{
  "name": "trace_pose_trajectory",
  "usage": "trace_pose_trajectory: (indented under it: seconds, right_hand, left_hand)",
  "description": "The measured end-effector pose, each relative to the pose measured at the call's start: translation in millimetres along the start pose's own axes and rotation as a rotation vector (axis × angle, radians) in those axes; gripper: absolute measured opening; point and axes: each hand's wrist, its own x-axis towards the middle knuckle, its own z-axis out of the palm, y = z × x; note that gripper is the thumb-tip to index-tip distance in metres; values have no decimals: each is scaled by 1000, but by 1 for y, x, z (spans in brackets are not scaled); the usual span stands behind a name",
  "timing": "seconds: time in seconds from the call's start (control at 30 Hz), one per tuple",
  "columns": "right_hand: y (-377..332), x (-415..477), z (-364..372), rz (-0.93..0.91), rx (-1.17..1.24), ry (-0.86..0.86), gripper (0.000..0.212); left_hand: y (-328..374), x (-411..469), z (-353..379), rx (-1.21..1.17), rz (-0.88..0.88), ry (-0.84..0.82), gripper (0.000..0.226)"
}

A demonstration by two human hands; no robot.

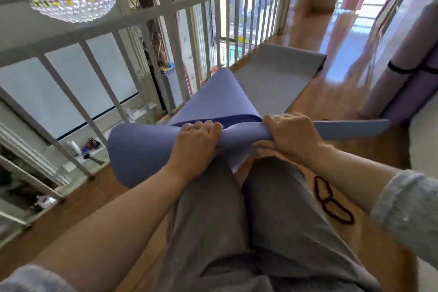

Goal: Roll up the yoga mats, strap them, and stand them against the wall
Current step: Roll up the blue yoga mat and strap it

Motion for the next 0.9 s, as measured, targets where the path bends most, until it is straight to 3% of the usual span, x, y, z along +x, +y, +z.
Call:
trace_pose_trajectory:
  seconds: [0.17, 0.27, 0.37, 0.5, 0.67, 0.8, 0.9]
  right_hand:
    - [-16, -36, 1, 64, 338, -718, 54]
    - [-17, -36, -19, 78, 438, -941, 59]
    - [-17, -38, -28, 96, 526, -1010, 54]
    - [-33, -43, -3, 200, 587, -752, 49]
    - [-40, -44, 31, 292, 512, -456, 58]
    - [-27, -56, 49, 137, 288, -63, 70]
    - [-26, -66, 67, 12, 277, 230, 53]
  left_hand:
    - [13, -35, 8, 14, 196, -73, 55]
    - [14, -49, 1, -66, 258, -23, 59]
    - [16, -50, -5, -94, 223, 8, 56]
    - [11, -27, 3, 62, 99, 24, 33]
    - [13, -10, 12, 35, 8, 18, 24]
    - [28, -37, 28, 11, 134, -77, 38]
    - [31, -42, 33, 13, 154, -49, 44]
